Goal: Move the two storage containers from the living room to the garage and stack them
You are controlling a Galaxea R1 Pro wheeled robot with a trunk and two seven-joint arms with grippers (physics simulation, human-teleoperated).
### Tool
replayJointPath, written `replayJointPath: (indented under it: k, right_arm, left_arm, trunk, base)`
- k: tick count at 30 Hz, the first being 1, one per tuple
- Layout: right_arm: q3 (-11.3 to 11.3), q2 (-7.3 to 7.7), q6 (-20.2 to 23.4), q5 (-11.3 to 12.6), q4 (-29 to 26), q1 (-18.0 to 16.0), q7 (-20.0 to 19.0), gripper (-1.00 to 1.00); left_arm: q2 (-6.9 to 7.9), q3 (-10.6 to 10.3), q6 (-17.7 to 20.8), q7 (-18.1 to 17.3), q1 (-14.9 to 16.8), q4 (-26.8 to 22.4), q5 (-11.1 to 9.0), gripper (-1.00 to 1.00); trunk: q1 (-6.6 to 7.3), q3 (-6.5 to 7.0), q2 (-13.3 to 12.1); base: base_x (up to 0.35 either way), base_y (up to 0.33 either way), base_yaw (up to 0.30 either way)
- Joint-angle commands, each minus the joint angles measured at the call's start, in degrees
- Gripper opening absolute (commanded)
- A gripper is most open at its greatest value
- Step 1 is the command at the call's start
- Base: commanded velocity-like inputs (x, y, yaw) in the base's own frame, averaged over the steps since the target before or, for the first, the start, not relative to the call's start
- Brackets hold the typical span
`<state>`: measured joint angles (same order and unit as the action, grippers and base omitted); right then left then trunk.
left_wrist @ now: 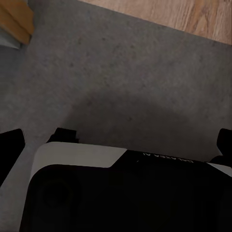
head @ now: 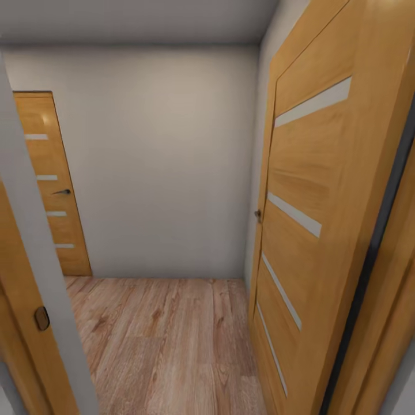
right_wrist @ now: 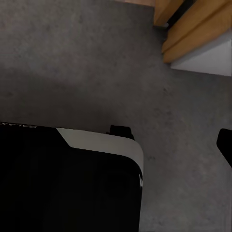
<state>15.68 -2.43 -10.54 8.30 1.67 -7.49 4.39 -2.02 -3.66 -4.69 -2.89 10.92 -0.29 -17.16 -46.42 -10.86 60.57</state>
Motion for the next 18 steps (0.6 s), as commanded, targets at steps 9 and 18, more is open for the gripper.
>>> replayJointPath:
  k: [9,18]
  right_arm:
    - [0.61,-0.04,-0.20,0.49,0.18,-0.07,-0.22,1.00]
    - [1.09,0.05,-0.11,0.02,0.18,-0.07,-0.28,1.00]
  left_arm:
    - [0.00,-0.39,-0.23,-0.19,0.07,0.11,-0.59,1.00]
    - [-0.06,-0.39,-0.23,-0.19,0.07,0.11,-0.51,1.00]
  trunk:
    - [-0.01,-0.08,0.06]
    - [-0.01,-0.08,0.06]
  base:
    - [0.000,0.000,0.112]
    - [0.000,0.000,0.004]
